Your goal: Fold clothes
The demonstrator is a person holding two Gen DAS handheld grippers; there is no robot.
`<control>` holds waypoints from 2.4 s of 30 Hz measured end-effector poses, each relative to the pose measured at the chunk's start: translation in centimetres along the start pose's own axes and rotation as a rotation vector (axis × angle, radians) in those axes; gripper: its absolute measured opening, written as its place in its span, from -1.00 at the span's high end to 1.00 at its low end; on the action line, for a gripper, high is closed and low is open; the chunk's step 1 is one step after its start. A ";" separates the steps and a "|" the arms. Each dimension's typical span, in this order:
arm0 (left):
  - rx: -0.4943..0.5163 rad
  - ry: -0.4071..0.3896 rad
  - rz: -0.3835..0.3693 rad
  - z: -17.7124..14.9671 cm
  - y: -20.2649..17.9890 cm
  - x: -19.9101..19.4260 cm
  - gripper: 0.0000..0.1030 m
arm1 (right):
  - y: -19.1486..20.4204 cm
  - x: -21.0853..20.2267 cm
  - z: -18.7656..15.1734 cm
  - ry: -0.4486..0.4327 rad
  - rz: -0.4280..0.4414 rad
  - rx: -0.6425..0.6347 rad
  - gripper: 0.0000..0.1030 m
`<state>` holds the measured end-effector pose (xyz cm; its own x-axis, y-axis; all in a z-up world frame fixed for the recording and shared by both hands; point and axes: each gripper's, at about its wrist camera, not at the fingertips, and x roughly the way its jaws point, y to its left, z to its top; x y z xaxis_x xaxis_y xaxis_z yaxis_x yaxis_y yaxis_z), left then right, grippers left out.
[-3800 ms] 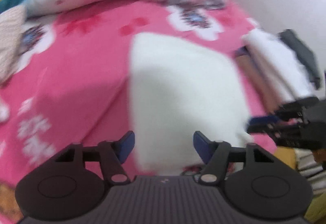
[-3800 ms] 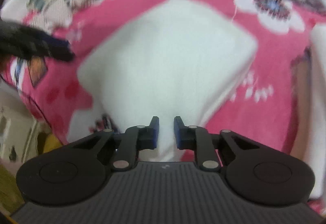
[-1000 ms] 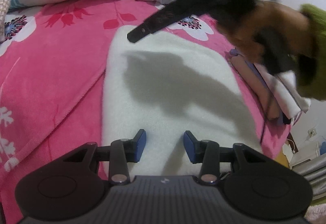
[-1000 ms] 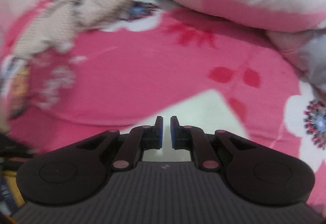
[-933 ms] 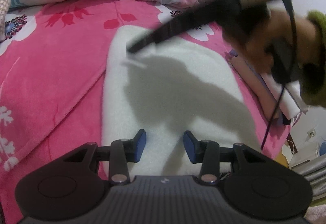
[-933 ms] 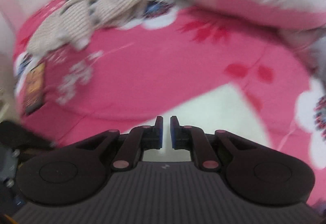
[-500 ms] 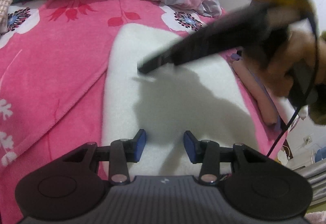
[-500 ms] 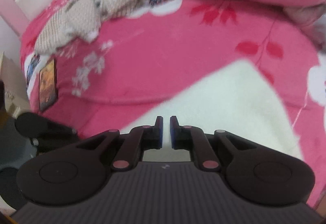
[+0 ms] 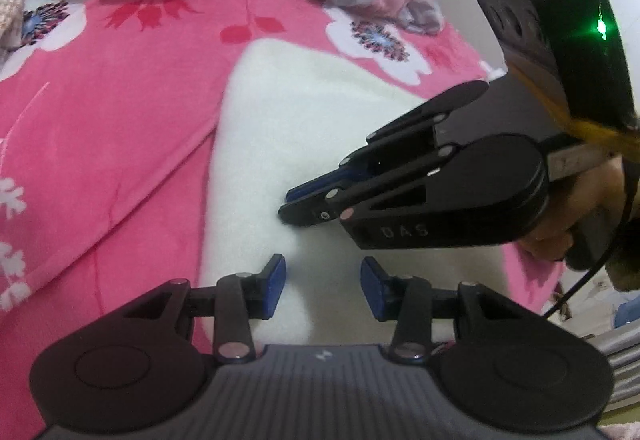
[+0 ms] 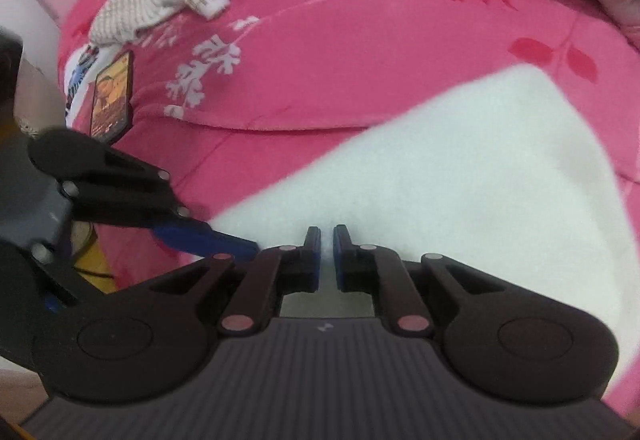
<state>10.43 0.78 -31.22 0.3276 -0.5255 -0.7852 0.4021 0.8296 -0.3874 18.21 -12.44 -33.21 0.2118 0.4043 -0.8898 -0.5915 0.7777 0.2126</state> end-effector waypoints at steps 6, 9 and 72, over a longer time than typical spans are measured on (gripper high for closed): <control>-0.010 0.000 0.014 0.5 0.0 -2.0 0.12 | 0.7 -3.3 1.1 -0.024 0.022 0.040 0.87; -0.039 0.006 0.038 0.2 0.8 -2.8 0.09 | 1.5 -3.6 0.4 -0.012 0.032 0.018 0.87; -0.007 0.252 0.298 11.8 -1.5 5.3 -0.33 | -8.6 -8.6 -8.1 -0.214 -0.396 0.616 0.88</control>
<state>21.67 -5.51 -29.13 0.2083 -0.1990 -0.9576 0.3147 0.9407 -0.1270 15.23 -26.52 -30.65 0.5010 0.0745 -0.8623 0.0879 0.9868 0.1363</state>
